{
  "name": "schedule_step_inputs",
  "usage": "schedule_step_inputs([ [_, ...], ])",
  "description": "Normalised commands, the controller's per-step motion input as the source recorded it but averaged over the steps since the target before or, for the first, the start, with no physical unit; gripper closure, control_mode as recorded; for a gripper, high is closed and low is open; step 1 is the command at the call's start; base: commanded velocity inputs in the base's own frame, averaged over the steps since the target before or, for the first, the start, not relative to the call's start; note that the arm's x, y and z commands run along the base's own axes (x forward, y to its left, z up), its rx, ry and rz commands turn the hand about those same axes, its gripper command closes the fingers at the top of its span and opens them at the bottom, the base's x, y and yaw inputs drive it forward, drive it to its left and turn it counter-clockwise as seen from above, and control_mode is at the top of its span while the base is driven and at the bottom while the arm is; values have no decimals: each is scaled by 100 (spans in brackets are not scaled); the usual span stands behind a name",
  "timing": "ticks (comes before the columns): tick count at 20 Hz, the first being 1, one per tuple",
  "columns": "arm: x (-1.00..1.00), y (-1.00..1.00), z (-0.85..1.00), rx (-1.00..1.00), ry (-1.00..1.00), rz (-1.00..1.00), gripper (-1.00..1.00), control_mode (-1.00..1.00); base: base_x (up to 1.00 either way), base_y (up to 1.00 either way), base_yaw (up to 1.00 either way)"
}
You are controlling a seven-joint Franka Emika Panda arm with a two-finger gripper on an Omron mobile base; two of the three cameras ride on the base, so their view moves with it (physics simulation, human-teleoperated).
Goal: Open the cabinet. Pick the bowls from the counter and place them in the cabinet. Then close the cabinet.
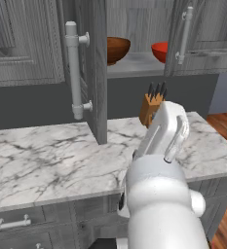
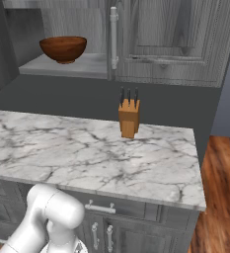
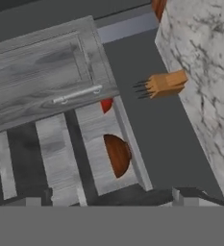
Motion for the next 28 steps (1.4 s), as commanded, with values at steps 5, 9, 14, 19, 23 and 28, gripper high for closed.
schedule_step_inputs([
  [5, 0, 95, 0, 0, -6, -15, -100, -100, 0, 0, 0],
  [9, 0, 85, 5, -7, -1, -12, -100, -100, 0, 0, 0],
  [14, 21, 81, 0, -8, 0, -12, -100, -100, 0, 0, 0],
  [19, 53, 44, 0, -5, 0, -7, -100, -100, 0, 0, 0],
  [23, 66, 13, -23, 0, -3, 0, -100, -100, 0, 0, 0],
  [28, 70, 11, -35, 0, -10, 0, -100, -100, 0, 0, 0],
])
